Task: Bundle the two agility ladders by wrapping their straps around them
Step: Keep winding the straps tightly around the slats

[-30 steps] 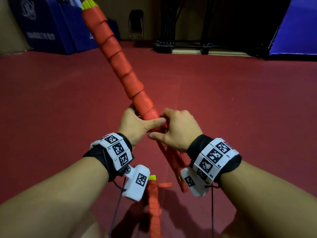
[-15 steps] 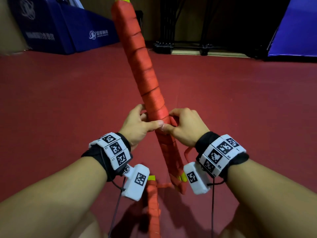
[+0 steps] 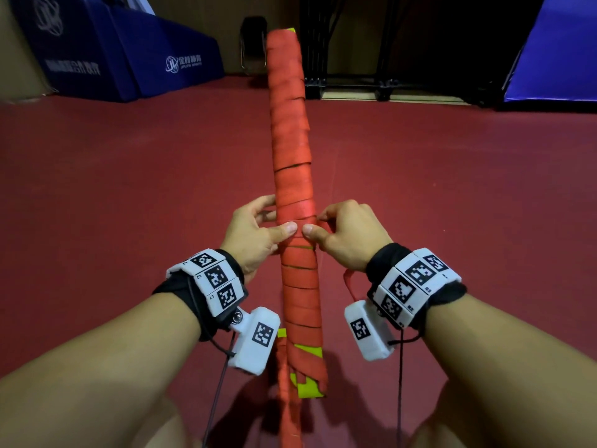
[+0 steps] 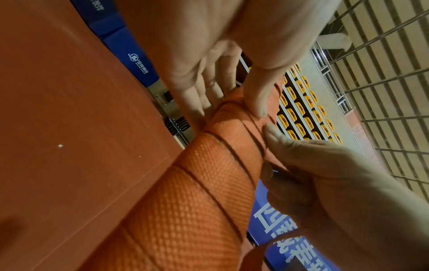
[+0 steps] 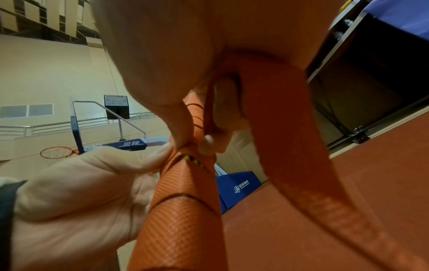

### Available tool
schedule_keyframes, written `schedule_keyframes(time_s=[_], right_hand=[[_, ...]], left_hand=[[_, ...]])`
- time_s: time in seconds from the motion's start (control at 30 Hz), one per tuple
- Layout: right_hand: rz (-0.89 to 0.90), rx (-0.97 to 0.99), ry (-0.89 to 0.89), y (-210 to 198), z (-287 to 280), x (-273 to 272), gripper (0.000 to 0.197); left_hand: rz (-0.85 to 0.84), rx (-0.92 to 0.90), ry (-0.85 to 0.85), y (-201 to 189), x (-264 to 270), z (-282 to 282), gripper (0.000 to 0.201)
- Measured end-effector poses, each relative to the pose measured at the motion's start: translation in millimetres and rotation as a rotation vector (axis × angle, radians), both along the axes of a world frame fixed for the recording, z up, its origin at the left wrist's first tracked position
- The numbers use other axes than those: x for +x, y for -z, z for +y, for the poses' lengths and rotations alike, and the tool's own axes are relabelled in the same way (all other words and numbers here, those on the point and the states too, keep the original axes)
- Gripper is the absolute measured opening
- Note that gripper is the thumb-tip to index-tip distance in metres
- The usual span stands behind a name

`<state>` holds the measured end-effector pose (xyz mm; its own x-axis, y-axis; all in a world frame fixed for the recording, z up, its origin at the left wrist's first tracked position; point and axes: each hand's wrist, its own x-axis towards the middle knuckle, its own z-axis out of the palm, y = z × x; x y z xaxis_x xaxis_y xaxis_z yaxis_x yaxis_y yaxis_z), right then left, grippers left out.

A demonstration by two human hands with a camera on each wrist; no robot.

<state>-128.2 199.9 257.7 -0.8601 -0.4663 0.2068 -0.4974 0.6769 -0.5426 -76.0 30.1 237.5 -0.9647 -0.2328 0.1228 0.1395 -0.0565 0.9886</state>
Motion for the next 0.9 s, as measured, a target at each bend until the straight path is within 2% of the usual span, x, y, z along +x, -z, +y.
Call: schedule_keyframes(time_s=[0.17,0.23,0.4,0.5,0.7,0.8,0.9], right_hand=[[0.009,0.025,0.058,1.5,0.6,-0.4,0.023],[0.018,0.022,0.069,0.7,1.1,1.1,0.027],[0.038,-0.008,0.067,1.2,-0.7,4.3,0.024],[0.061,-0.006,0.022,-0.5,-3.7,8.5,0.036],[0.057,-0.063,-0.028,-8.3,-3.6,14.9,0.035],[0.041,-0.067,-0.022,-8.2,-3.4,16.1,0.045],[0.041,0.002,0.007,-1.7,-6.2,15.3,0.057]], left_hand=[[0.012,0.02,0.029,-2.8,2.5,2.6,0.049],[0.038,-0.022,0.036,-3.1,3.7,2.8,0.046],[0.058,-0.037,0.004,-1.2,5.3,2.1,0.057],[0.074,-0.087,-0.045,-0.9,4.5,0.0,0.06],[0.058,-0.034,-0.026,-7.8,7.4,-0.7,0.067],[0.037,0.031,0.01,-9.6,8.7,0.9,0.06],[-0.007,0.102,0.045,-13.9,9.7,3.4,0.036]])
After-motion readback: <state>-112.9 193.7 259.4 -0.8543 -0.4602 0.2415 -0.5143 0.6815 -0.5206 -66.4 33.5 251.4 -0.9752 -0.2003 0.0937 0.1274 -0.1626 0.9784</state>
